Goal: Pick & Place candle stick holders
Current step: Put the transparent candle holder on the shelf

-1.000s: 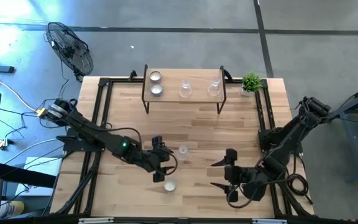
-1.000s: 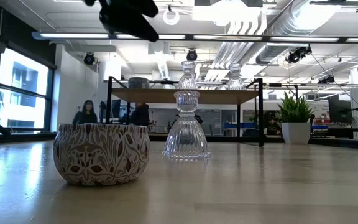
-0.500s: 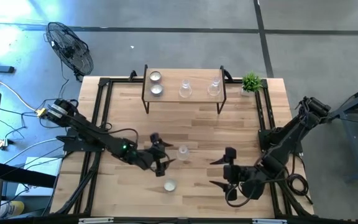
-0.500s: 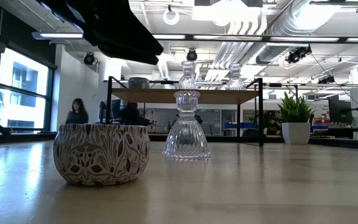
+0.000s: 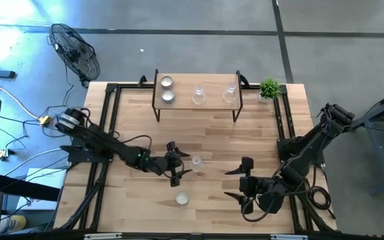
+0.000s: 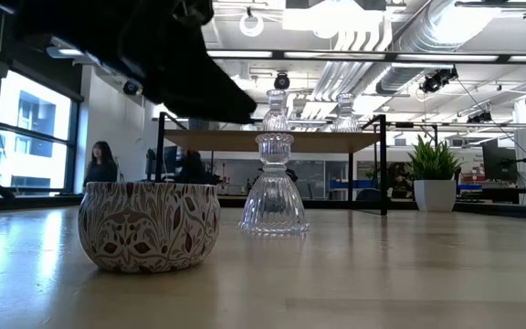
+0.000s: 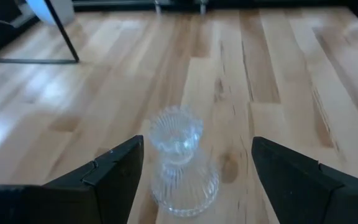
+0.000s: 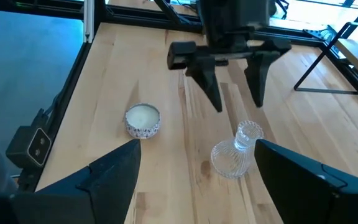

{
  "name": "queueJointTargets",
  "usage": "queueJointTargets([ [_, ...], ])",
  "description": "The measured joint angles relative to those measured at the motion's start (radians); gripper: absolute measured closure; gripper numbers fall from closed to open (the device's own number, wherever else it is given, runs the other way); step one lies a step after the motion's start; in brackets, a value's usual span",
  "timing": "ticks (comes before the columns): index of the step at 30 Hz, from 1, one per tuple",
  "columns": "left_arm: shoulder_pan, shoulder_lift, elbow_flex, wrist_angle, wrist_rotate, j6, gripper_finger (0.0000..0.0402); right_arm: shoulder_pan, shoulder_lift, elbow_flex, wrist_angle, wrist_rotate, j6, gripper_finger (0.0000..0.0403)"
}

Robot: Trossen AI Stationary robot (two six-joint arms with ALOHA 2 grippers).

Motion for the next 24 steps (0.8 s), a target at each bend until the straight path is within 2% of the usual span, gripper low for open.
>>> queueJointTargets([
  [14,0.039,0.129,0.001,0.149,0.018,0.013,0.0108,-0.001,0.000,0.000,0.000,-0.003,0.000,0.0094],
  [19,0.065,0.133,0.000,0.167,0.026,0.013,0.0108,-0.001,0.000,0.000,0.000,-0.003,0.000,0.0094],
  [24,0.081,0.133,0.000,0.212,0.094,0.049,0.0108,-0.001,0.000,0.000,0.000,-0.003,0.001,0.0094],
])
